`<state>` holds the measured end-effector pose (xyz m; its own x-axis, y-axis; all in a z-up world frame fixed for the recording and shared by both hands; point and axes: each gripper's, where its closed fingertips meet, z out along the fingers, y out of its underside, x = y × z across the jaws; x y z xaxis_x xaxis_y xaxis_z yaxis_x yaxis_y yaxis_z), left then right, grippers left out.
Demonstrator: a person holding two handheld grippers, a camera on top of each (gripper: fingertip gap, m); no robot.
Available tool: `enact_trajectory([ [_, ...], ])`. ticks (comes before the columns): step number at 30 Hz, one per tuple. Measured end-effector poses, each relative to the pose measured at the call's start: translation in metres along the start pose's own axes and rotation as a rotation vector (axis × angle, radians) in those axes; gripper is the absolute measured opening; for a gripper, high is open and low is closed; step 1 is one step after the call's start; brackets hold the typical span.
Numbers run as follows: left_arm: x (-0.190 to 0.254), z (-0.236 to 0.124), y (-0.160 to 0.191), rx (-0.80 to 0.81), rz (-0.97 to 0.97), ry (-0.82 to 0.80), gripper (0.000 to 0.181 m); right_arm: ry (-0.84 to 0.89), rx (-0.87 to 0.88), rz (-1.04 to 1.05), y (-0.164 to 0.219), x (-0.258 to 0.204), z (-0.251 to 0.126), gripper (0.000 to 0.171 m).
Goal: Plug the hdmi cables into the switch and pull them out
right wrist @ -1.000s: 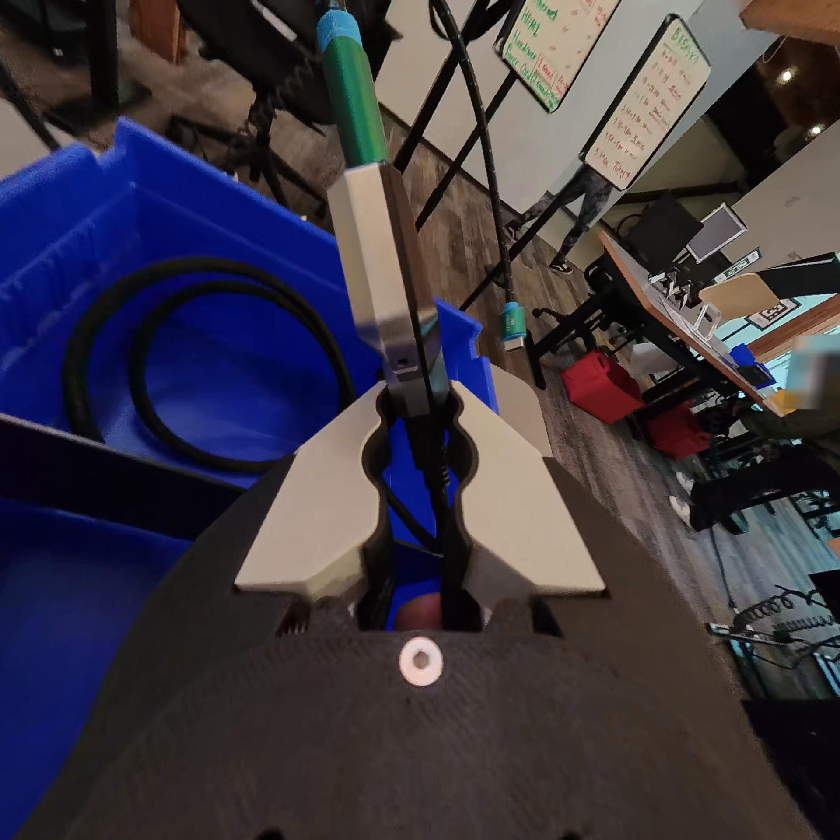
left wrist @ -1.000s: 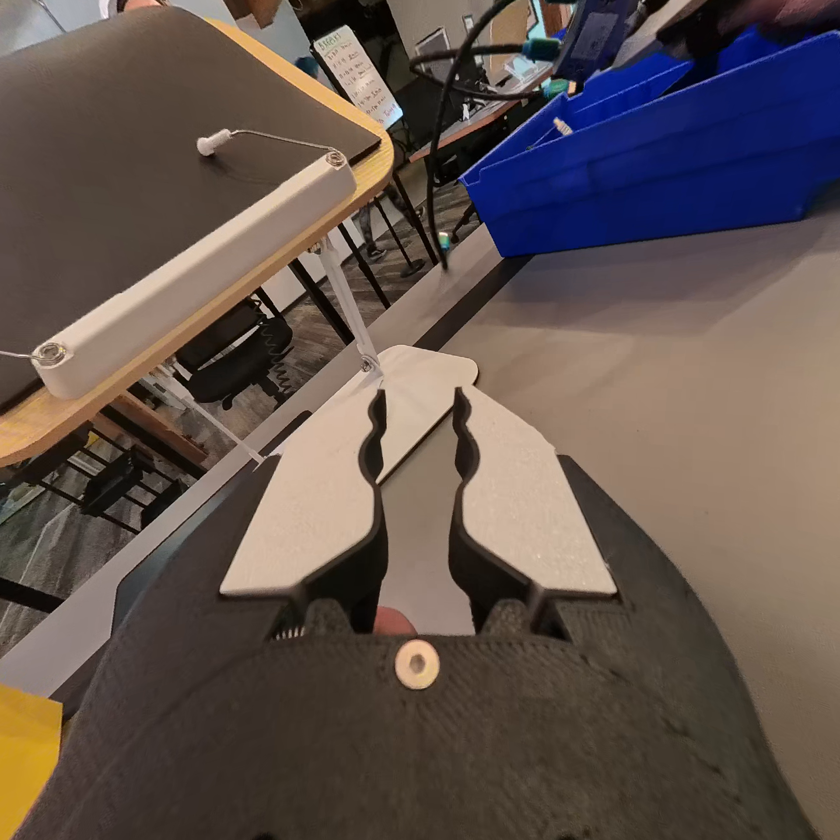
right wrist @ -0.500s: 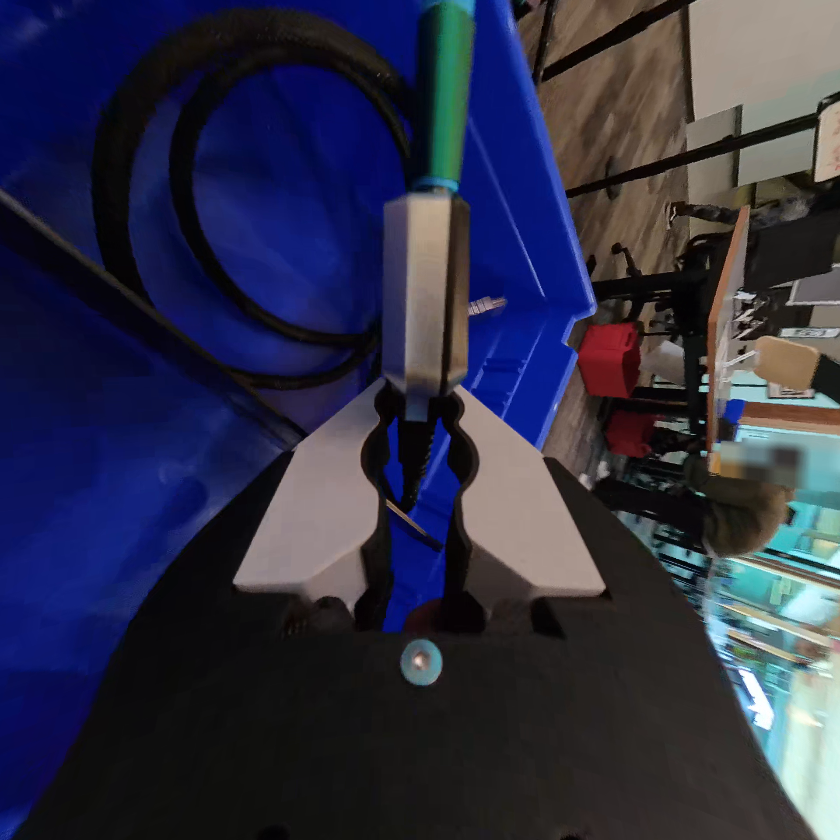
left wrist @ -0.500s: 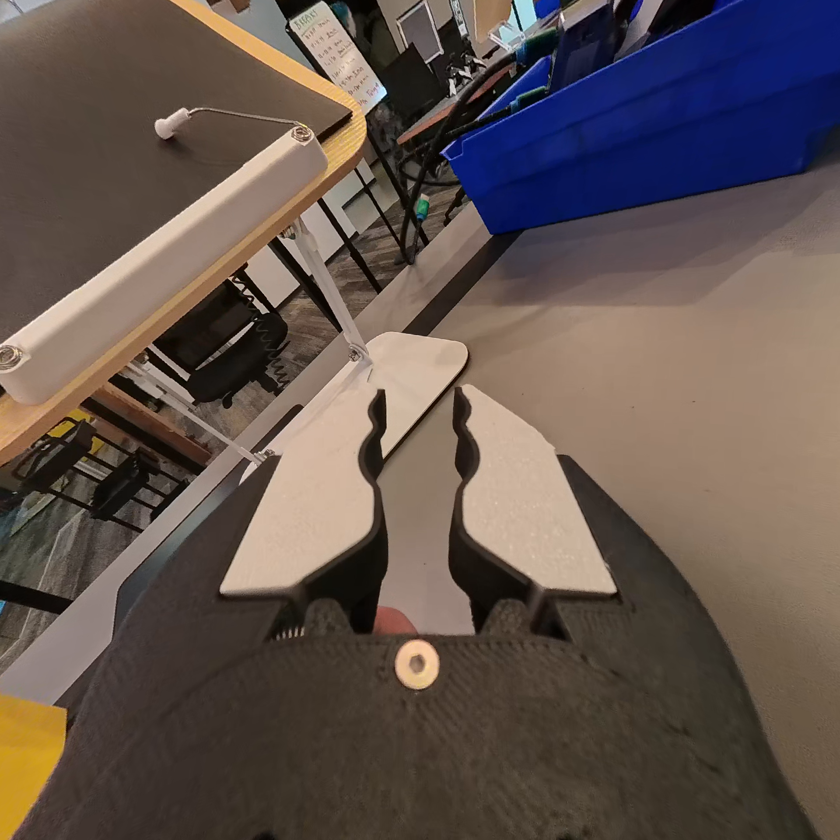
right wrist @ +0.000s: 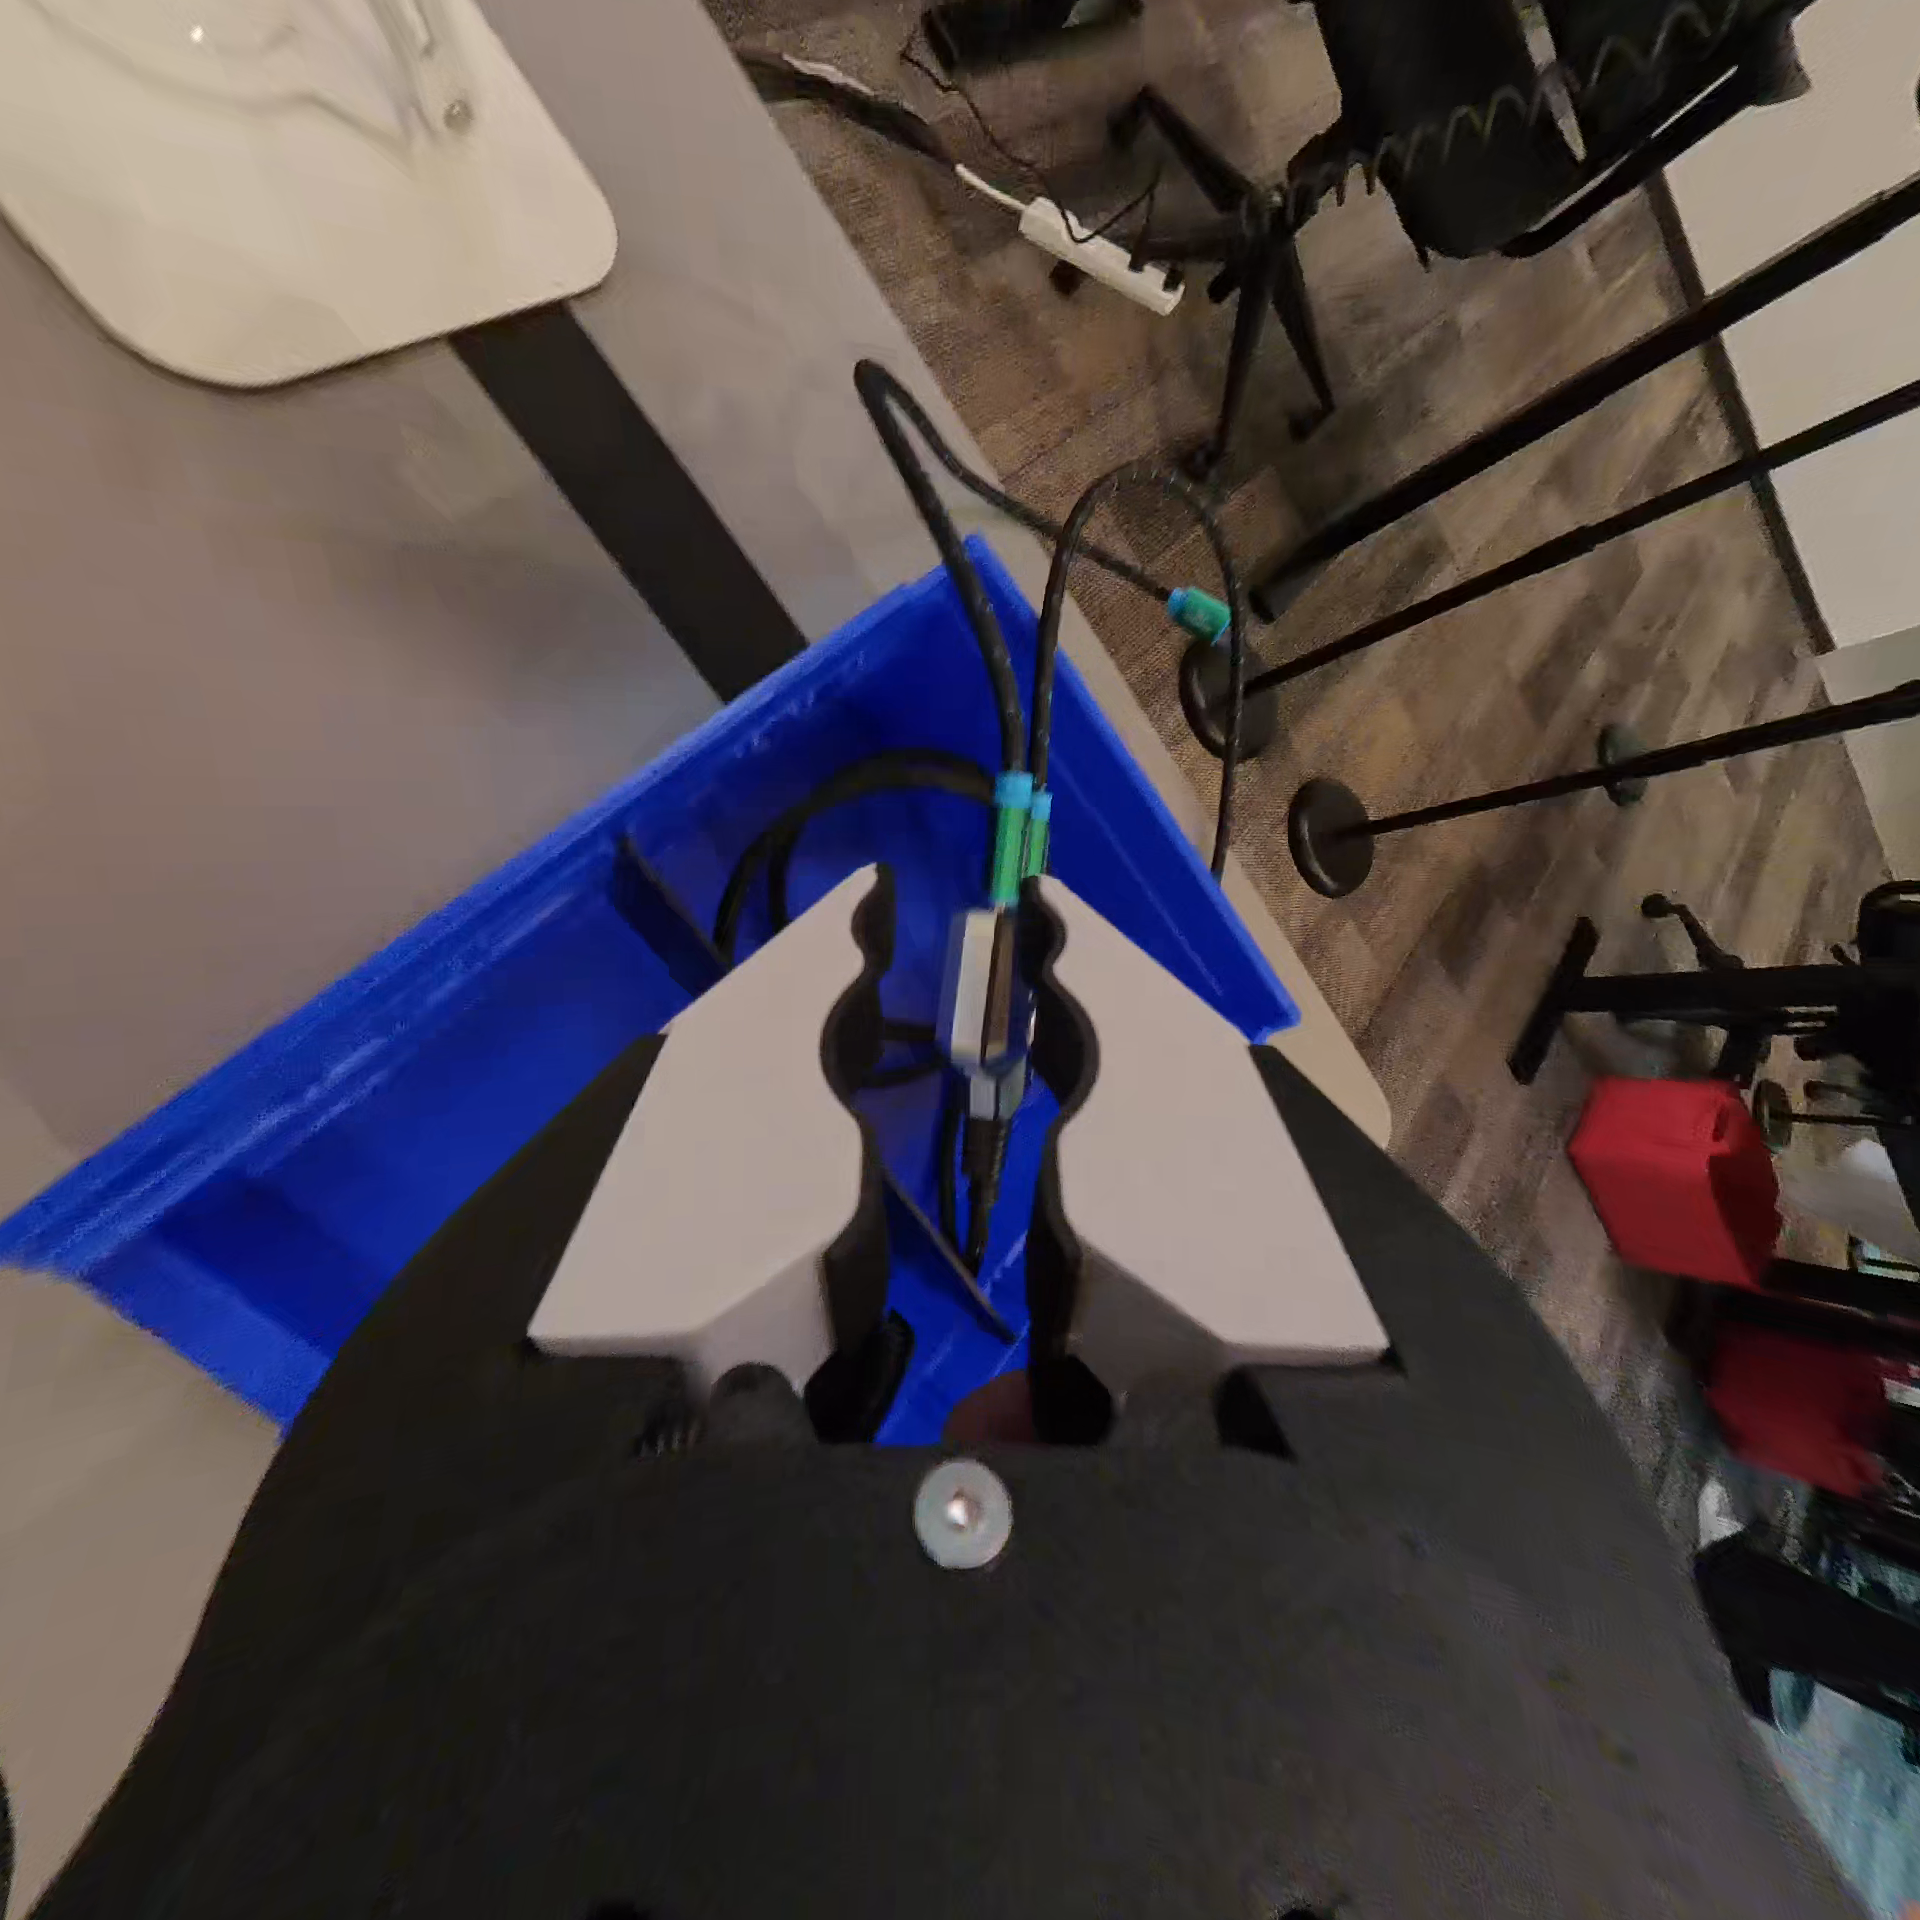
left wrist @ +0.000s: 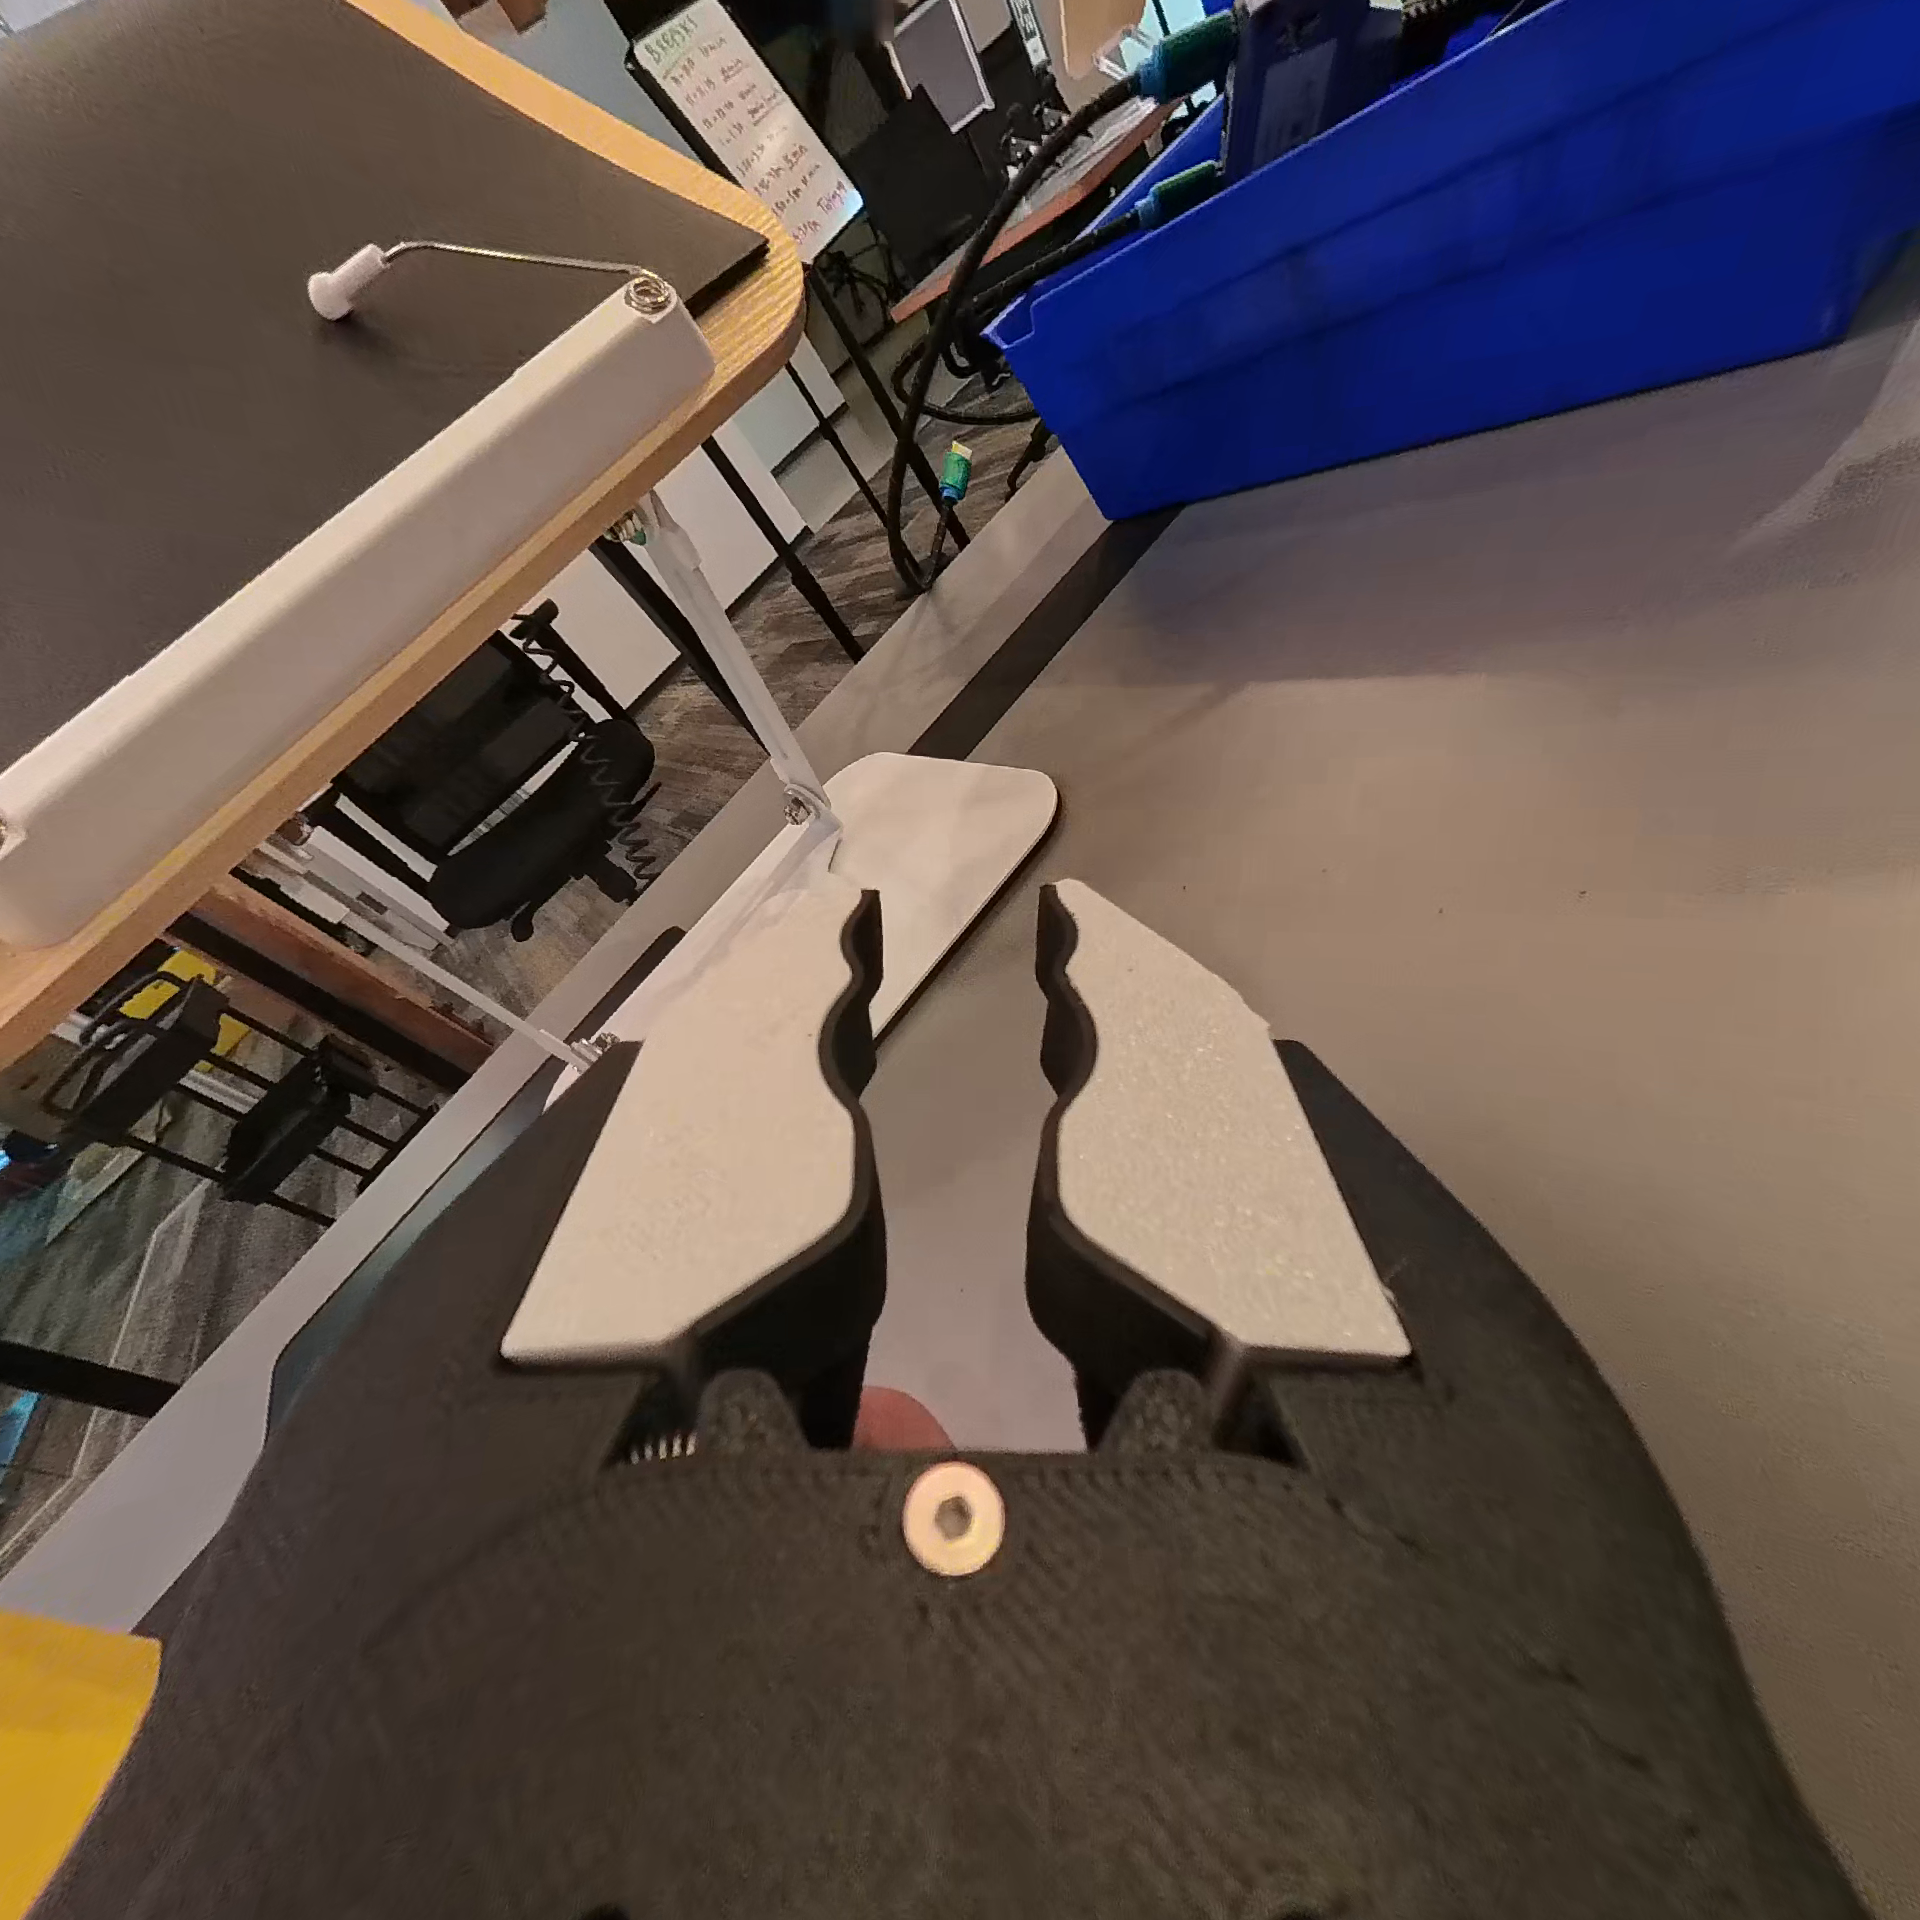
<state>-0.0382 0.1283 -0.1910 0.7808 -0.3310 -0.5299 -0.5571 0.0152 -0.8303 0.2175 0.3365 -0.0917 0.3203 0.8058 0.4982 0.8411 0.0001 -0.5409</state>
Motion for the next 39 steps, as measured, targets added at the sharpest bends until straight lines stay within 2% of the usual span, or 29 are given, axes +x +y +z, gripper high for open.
enact_trajectory([
  [1,0.000,0.000,0.000,0.000,0.000,0.000,0.028,0.002,-0.020,-0.001,-0.003,0.003,0.008,0.018],
  [4,-0.002,-0.002,0.000,0.002,0.003,-0.005,0.028,0.030,-0.170,-0.038,0.013,0.011,0.039,0.023],
  [6,-0.003,-0.002,0.000,0.002,0.001,-0.007,0.028,0.037,-0.201,-0.038,0.018,0.012,0.055,0.026],
  [10,-0.002,0.000,0.001,0.000,-0.001,-0.001,0.028,0.044,-0.204,0.034,0.028,0.021,0.072,0.009],
  [17,-0.001,0.001,0.001,-0.001,0.012,0.001,0.028,0.021,-0.161,0.069,0.031,0.011,0.078,0.009],
  [23,0.003,0.001,0.000,-0.002,0.020,0.005,0.028,-0.078,-0.150,0.135,0.040,-0.012,0.088,0.011],
  [33,0.004,0.001,0.000,-0.004,0.028,0.009,0.028,-0.269,-0.287,0.202,0.062,-0.047,0.119,0.016],
  [39,0.005,0.002,0.000,-0.008,0.037,0.010,0.028,-0.535,-0.401,0.286,0.067,-0.068,0.125,0.020],
])
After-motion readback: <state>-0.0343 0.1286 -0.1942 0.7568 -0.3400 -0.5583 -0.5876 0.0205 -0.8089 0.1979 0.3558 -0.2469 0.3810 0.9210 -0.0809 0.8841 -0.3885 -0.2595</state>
